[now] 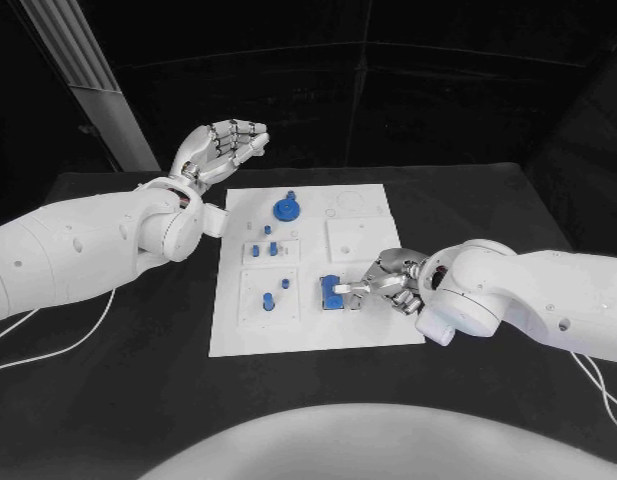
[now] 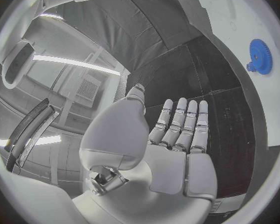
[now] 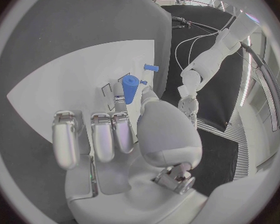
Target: Assemble the parts on the task board
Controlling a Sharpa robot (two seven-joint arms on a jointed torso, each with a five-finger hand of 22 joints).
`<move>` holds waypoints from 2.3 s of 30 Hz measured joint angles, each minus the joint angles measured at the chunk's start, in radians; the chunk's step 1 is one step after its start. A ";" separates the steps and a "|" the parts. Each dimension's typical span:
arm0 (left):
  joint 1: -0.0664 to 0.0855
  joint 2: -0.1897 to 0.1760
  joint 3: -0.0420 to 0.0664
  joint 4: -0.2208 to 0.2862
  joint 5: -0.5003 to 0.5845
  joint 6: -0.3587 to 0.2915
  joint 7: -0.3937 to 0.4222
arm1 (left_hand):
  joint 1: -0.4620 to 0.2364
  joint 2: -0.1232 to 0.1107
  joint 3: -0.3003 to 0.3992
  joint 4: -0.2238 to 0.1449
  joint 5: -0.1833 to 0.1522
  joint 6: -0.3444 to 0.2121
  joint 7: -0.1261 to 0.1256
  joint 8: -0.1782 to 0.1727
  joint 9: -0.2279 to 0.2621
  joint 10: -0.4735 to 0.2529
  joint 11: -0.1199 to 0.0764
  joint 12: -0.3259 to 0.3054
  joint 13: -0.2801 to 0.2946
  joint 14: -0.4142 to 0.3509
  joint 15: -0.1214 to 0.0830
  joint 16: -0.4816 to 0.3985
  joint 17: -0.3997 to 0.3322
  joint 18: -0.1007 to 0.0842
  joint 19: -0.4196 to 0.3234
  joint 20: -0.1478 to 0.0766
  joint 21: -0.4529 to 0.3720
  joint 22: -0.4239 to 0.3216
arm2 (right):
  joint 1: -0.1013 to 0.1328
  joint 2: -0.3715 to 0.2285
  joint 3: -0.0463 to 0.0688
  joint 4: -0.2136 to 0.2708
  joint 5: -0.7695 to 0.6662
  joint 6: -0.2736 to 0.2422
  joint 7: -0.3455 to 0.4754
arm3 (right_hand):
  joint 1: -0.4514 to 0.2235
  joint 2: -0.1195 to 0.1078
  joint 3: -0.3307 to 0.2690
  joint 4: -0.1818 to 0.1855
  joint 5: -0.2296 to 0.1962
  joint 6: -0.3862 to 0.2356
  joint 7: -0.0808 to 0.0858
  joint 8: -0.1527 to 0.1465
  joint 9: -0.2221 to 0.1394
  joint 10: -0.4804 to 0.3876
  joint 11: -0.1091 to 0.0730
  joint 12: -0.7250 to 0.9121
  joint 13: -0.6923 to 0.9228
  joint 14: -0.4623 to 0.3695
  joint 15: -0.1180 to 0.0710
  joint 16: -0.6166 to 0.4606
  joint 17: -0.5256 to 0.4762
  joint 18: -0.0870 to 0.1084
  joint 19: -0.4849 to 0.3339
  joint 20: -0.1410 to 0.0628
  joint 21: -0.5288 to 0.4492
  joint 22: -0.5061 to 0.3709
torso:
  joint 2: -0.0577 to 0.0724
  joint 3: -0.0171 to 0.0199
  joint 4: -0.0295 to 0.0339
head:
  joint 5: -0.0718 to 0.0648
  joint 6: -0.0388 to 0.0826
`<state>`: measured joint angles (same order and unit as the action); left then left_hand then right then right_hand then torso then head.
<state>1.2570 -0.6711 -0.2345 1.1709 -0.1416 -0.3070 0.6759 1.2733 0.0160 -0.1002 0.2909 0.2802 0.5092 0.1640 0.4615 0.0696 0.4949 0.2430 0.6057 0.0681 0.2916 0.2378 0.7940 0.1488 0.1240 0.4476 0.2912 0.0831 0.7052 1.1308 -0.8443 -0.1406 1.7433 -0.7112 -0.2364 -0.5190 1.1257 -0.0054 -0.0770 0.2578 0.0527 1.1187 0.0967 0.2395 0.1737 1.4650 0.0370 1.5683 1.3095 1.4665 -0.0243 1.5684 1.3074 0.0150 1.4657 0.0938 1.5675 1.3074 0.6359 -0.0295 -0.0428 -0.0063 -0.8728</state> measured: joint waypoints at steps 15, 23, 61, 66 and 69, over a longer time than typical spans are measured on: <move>0.000 0.001 0.000 -0.001 0.000 0.002 0.000 | 0.000 0.000 0.000 0.000 0.000 0.000 0.000 0.000 0.000 0.000 0.000 0.000 0.000 0.000 0.000 0.000 0.000 0.000 0.000 0.000 0.000 0.000 | 0.000 -0.016 0.001 0.027 -0.059 0.002 -0.014 | 0.058 0.113 -0.135 0.030 -0.008 -0.150 -0.066 0.443 0.428 0.000 -0.061 0.000 0.000 -0.001 -0.062 0.000 0.000 0.000 0.000 -0.064 0.000 0.000 | 0.000 -0.0005 0.0000 | -0.004 0.000; -0.001 0.002 0.000 -0.002 0.000 0.003 0.000 | 0.000 0.000 0.000 0.000 0.007 0.000 0.000 0.000 0.000 0.000 0.000 0.000 -0.001 0.000 0.000 0.004 -0.002 0.000 0.000 0.000 0.000 0.000 | 0.000 -0.001 0.001 0.014 -0.072 0.034 -0.036 | 0.091 0.146 -0.138 0.027 -0.008 -0.166 -0.068 0.498 0.494 0.001 -0.066 0.000 0.001 -0.001 -0.062 0.000 0.000 0.000 0.000 -0.064 0.000 0.000 | 0.001 -0.0010 0.0012 | -0.005 0.000; -0.001 0.005 0.000 -0.003 0.000 0.006 0.000 | 0.000 0.000 0.000 0.000 0.007 0.000 0.000 0.000 0.000 0.000 0.000 0.000 -0.001 0.000 0.000 0.004 -0.002 0.000 0.000 0.000 0.000 0.000 | 0.000 0.032 0.001 -0.030 -0.084 0.104 -0.064 | 0.146 0.192 -0.140 0.008 0.015 -0.177 -0.075 0.497 0.540 -0.002 -0.066 0.010 0.009 -0.001 -0.061 0.000 0.000 0.000 0.003 -0.067 0.000 0.000 | 0.001 -0.0003 0.0004 | 0.000 0.000; -0.001 0.004 0.000 -0.004 0.000 0.006 0.000 | 0.005 0.005 -0.003 0.003 0.007 0.000 0.000 0.000 0.000 0.000 0.000 0.000 -0.001 0.000 0.000 0.004 -0.004 0.000 0.000 0.000 0.000 -0.001 | 0.004 -0.035 0.000 0.027 -0.084 0.057 -0.036 | 0.163 0.175 -0.159 0.003 0.053 -0.237 -0.054 0.445 0.526 0.001 -0.063 0.005 0.008 -0.001 -0.061 0.000 0.000 0.000 0.003 -0.067 0.000 0.000 | 0.000 -0.0001 -0.0011 | -0.006 0.000; -0.001 0.005 0.000 -0.006 0.000 0.007 0.000 | 0.005 0.005 -0.003 0.003 0.007 0.000 0.000 0.000 0.000 0.000 0.000 0.000 0.000 0.000 0.000 0.004 -0.004 0.000 0.000 0.000 0.000 -0.001 | 0.020 -0.080 0.000 0.059 -0.086 0.018 -0.013 | 0.178 0.160 -0.169 -0.007 0.094 -0.301 -0.019 0.370 0.480 0.004 -0.031 0.002 0.008 -0.001 -0.039 0.000 0.000 0.000 -0.001 -0.059 0.000 0.000 | -0.001 -0.0009 -0.0010 | -0.015 0.000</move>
<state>1.2561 -0.6663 -0.2345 1.1645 -0.1417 -0.3003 0.6759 1.2780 0.0206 -0.1029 0.2937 0.2873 0.5092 0.1640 0.4614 0.0696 0.4950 0.2431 0.6056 0.0676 0.2916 0.2378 0.7978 0.1446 0.1240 0.4476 0.2912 0.0832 0.7040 1.1511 -0.9243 -0.1401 1.8028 -0.7971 -0.2179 -0.5321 1.3040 0.1541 -0.2465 0.2504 0.1465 0.8179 0.0780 0.6091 0.6532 1.4690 0.0061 1.5703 1.3174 1.4654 -0.0629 1.5684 1.3074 0.0150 1.4651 0.0351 1.5675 1.3073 0.6352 -0.0304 -0.0437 -0.0213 -0.8728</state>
